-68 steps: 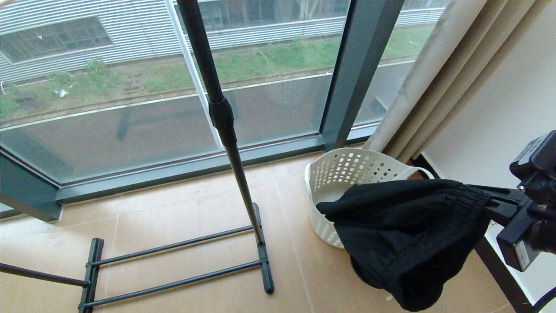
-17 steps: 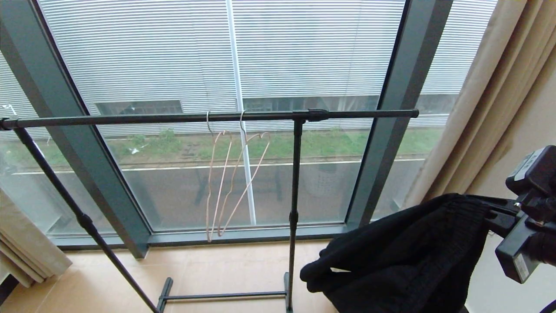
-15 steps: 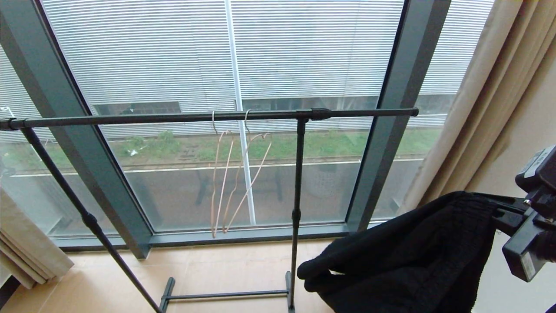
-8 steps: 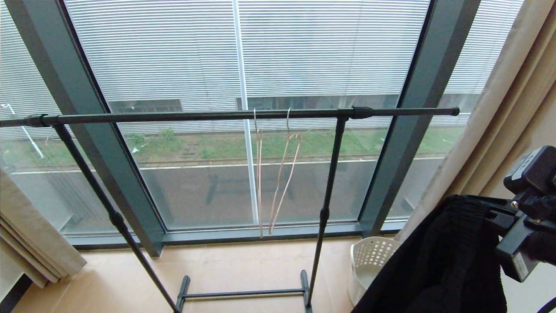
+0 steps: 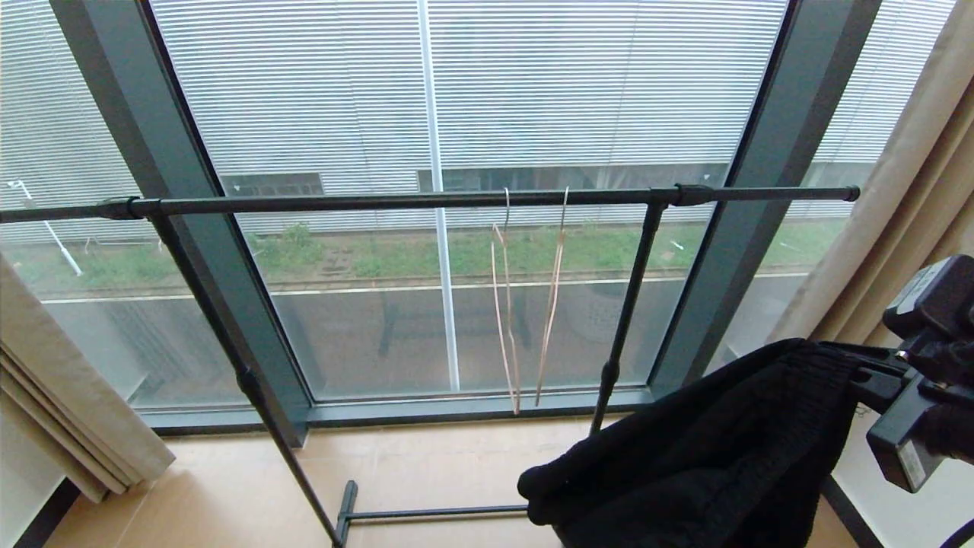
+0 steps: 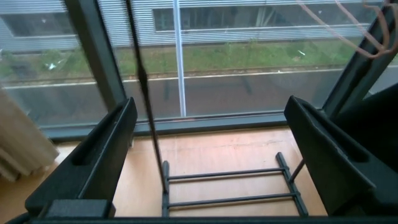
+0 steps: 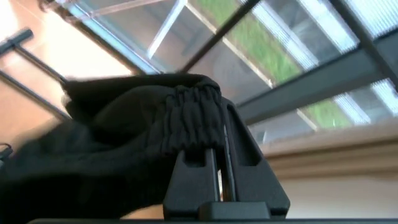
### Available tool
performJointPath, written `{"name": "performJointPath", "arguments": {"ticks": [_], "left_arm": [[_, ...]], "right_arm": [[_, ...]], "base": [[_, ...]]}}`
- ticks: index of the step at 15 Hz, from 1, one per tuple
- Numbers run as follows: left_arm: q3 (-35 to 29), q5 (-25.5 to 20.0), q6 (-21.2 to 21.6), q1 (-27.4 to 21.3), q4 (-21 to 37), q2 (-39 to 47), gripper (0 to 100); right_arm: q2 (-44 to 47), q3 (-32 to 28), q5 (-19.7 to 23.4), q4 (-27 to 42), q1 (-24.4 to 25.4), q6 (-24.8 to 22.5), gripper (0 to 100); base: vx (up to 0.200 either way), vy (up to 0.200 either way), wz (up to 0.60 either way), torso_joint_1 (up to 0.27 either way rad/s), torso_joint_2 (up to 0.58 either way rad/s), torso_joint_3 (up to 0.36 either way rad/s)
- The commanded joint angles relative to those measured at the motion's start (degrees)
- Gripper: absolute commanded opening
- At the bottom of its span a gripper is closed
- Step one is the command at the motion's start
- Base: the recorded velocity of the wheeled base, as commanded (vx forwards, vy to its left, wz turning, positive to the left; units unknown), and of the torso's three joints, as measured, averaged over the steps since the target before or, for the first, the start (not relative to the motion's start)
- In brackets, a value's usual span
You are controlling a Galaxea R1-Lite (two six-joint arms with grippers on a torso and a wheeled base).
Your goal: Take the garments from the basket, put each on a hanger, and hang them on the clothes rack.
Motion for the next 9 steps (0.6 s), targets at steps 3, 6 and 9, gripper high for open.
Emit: {"name": "performJointPath", "arguments": {"ticks": [3,6,9], "left_arm": [[-0.02,0.03,0.06,-0.02,0.01,0.07,100],[-0.02,-0.06,0.06,-0.02,0.01,0.07,100],[-0.02,-0.06,0.06,-0.02,0.01,0.07,100]], "right_arm": [[0.10,0.10,0.05,-0.01,0.08,-0.04,0],[0.01,0.36,0.05,-0.01,0.08,-1.18,0],[-0.08,1.16,0.05,-0.01,0.08,-1.27,0]], "base": [[0.000,0.000,0.00,0.000,0.00,0.000],[-0.067,-0.067,0.00,-0.007,0.00,0.004],[0.000,0.000,0.00,0.000,0.00,0.000]]}}
